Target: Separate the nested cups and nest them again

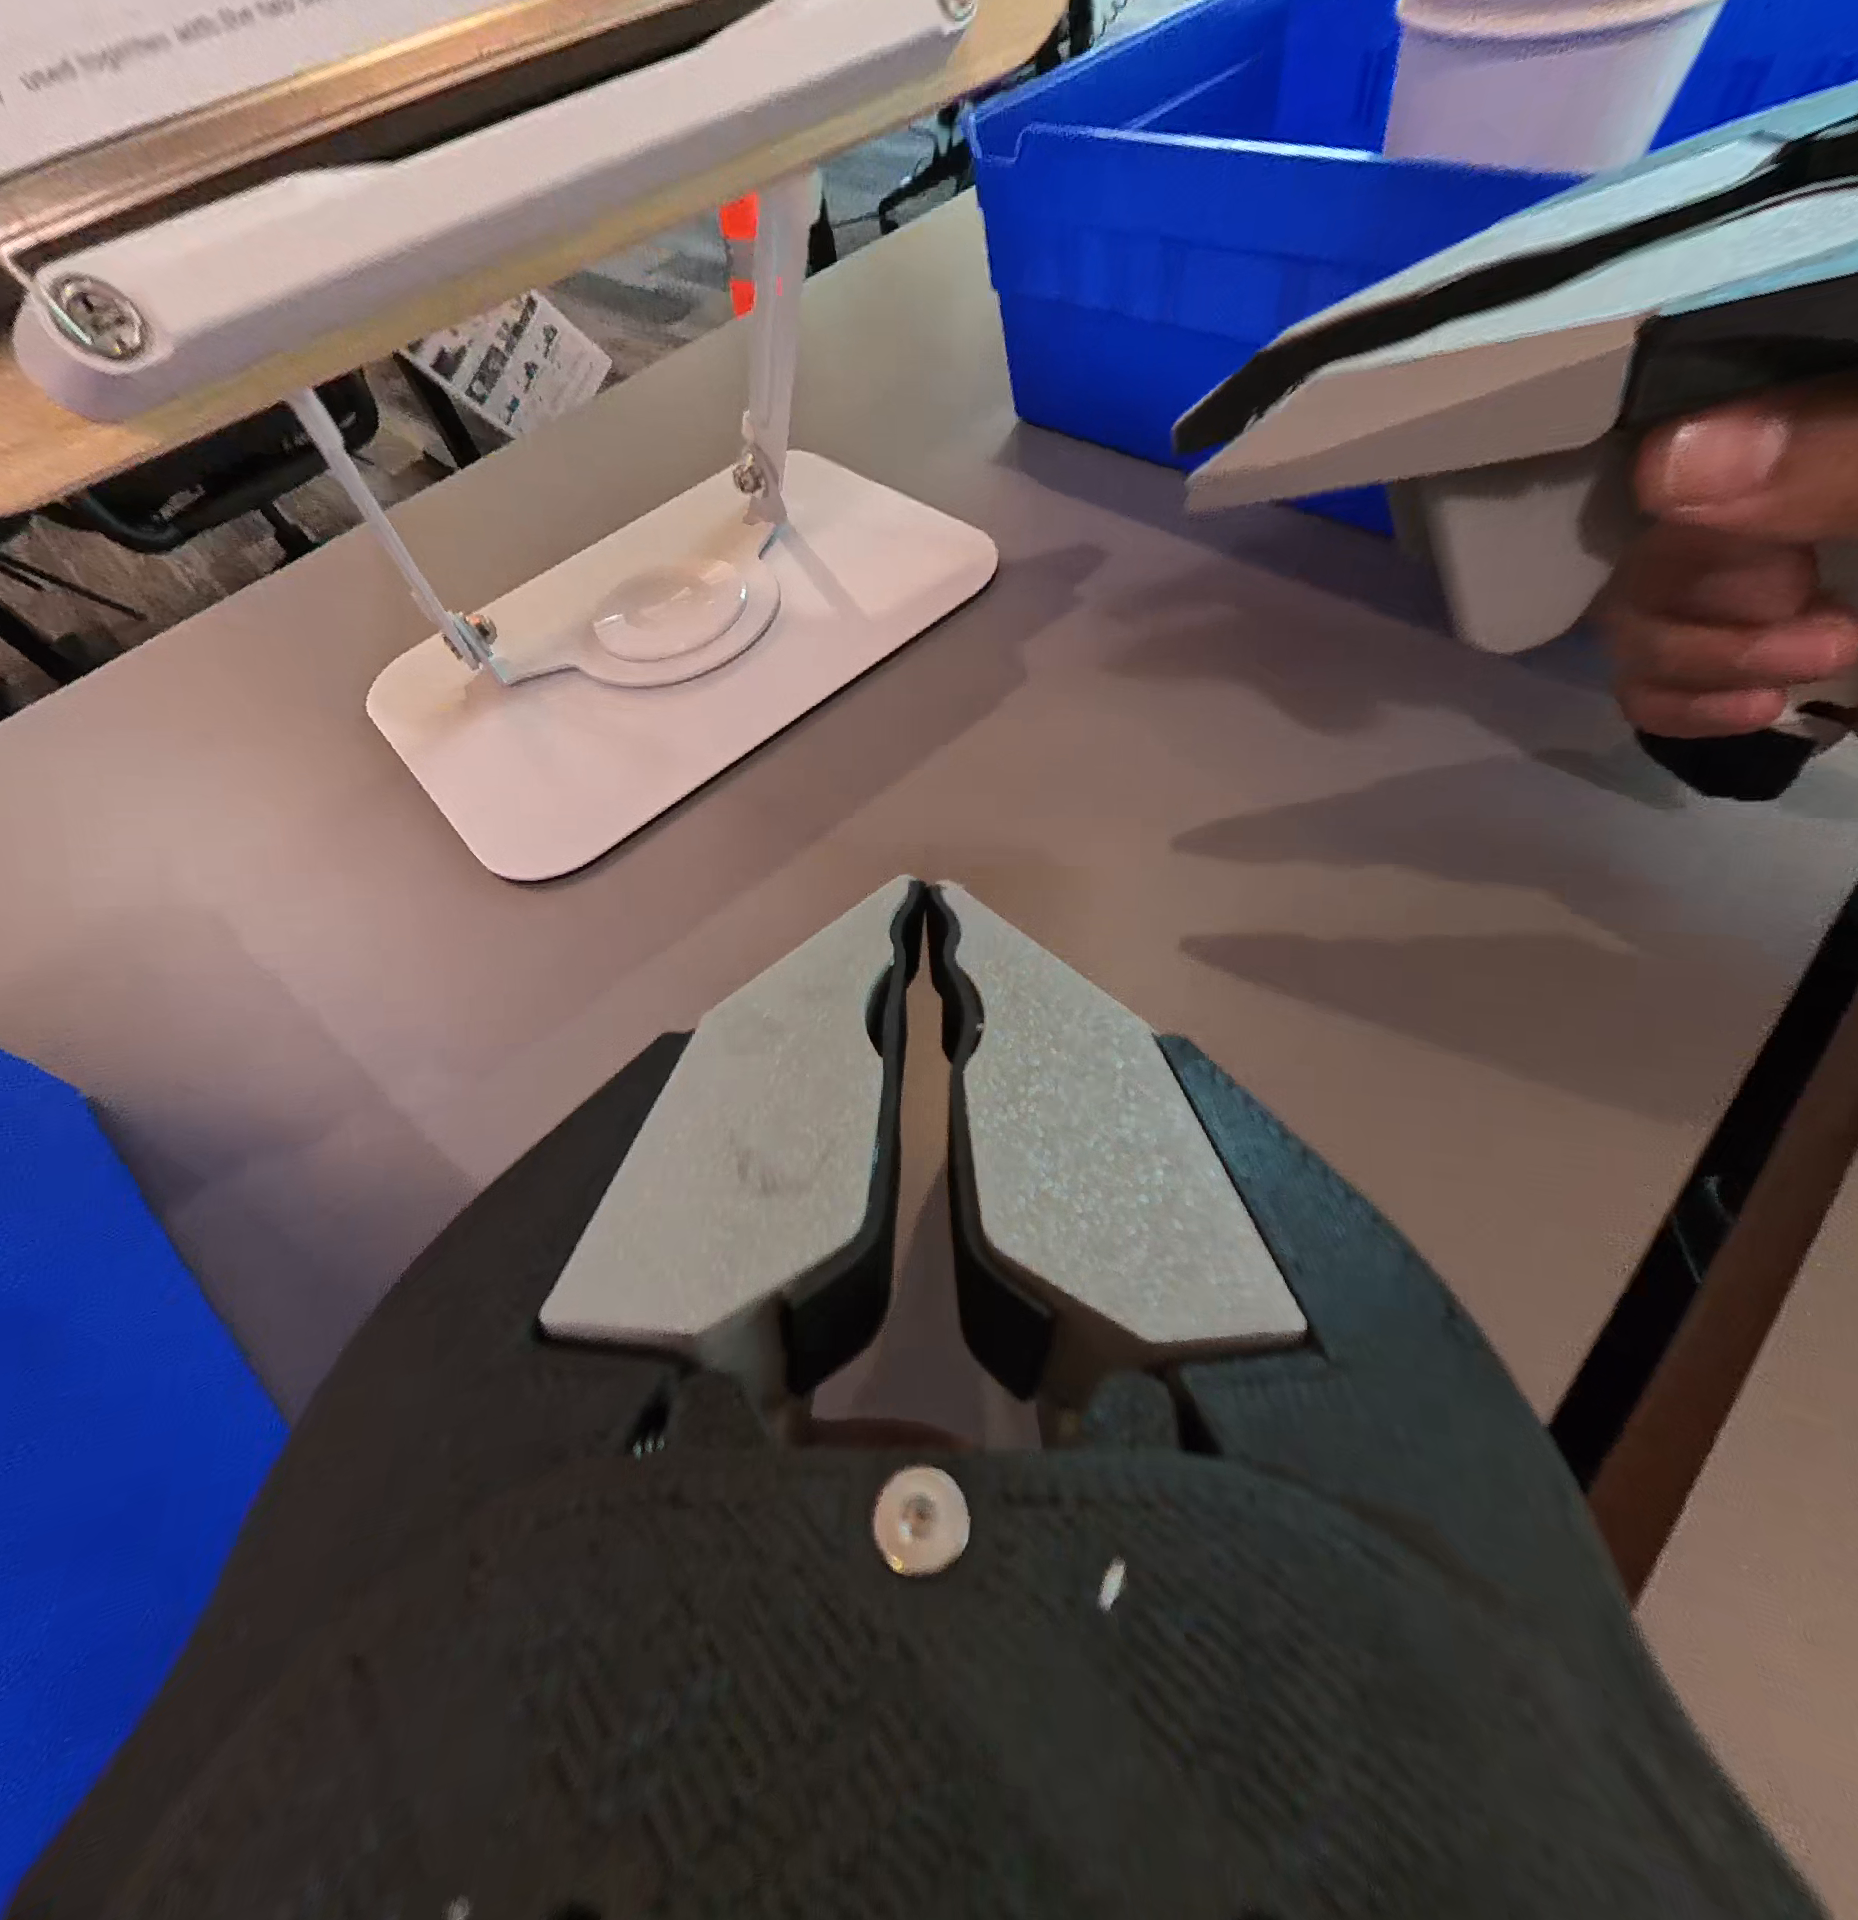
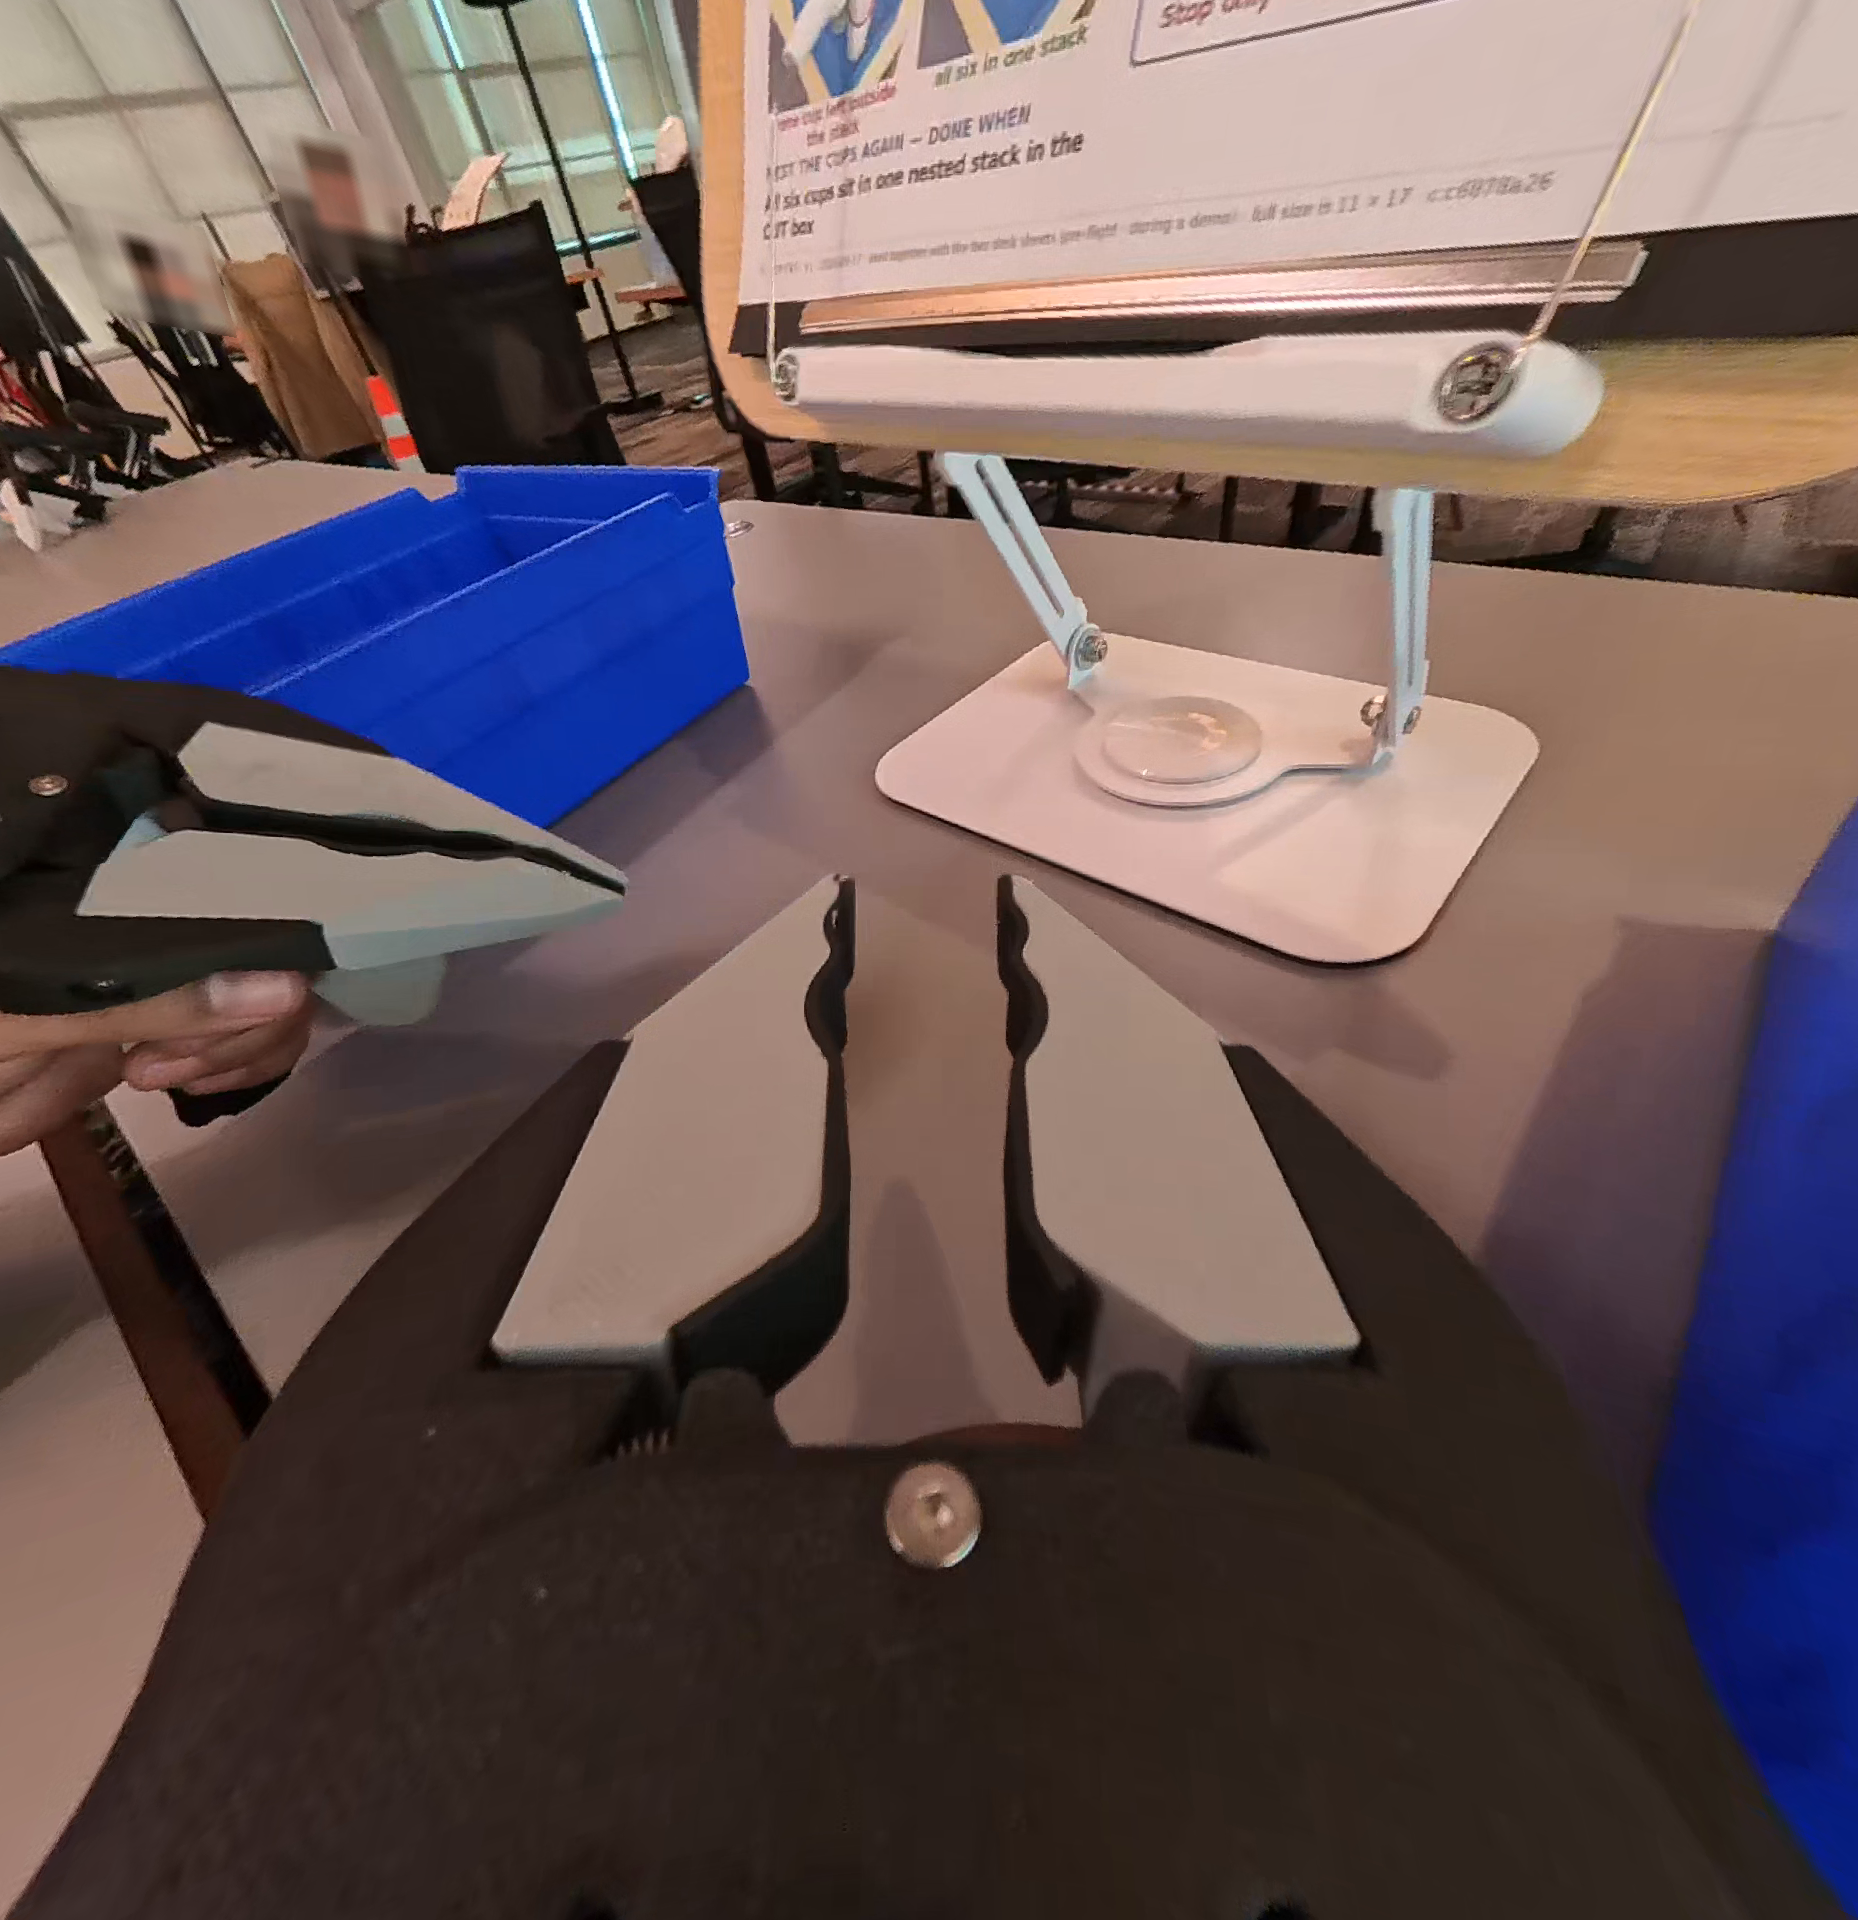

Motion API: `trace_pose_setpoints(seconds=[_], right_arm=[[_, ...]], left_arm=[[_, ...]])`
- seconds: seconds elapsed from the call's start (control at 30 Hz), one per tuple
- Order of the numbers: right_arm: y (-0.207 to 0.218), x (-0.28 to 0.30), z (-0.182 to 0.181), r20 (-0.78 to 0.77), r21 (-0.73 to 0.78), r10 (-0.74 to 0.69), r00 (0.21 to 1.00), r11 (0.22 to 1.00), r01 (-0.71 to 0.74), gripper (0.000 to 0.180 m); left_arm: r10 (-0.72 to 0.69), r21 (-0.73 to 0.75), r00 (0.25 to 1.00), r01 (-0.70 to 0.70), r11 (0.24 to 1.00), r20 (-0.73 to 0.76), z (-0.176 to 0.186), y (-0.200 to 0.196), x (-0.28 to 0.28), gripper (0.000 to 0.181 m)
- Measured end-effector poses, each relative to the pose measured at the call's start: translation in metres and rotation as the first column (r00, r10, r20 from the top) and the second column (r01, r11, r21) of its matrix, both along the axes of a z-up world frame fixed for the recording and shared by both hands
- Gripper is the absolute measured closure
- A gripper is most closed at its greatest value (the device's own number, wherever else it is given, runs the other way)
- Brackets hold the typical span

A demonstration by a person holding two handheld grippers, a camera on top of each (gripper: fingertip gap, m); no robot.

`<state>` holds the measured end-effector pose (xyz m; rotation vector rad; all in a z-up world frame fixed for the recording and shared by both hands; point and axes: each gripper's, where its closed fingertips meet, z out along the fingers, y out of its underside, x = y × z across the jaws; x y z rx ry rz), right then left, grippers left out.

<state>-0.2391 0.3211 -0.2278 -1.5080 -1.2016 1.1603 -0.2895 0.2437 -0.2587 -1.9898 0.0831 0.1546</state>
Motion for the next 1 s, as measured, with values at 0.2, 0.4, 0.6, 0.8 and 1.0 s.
trace_pose_setpoints(seconds=[0.2, 0.4, 0.6, 0.8, 1.0], right_arm=[[0.011, 0.001, -0.007, 0.028, 0.004, -0.037, 0.999, 0.999, 0.037, 0.155], [0.024, 0.006, -0.009, 0.044, 0.052, -0.083, 0.996, 0.995, 0.081, 0.157], [0.048, 0.017, -0.010, 0.034, -0.004, -0.135, 0.990, 0.991, 0.135, 0.158], [0.062, 0.024, -0.011, 0.022, -0.077, -0.153, 0.988, 0.985, 0.154, 0.158], [0.056, 0.023, -0.007, 0.008, -0.035, -0.146, 0.989, 0.989, 0.146, 0.158]], left_arm=[[0.019, -0.018, 0.999, -0.019, 1.000, 0.028, -0.009, -0.002, -0.010, 0.181], [0.051, -0.012, 0.998, -0.051, 0.999, 0.042, -0.009, -0.007, -0.023, 0.181], [0.082, 0.018, 0.994, -0.083, 0.996, 0.068, -0.003, -0.014, -0.040, 0.181], [0.114, 0.027, 0.988, -0.117, 0.993, 0.103, -0.002, -0.020, -0.052, 0.181], [0.099, 0.037, 0.993, -0.101, 0.994, 0.058, 0.002, -0.017, -0.043, 0.181]])
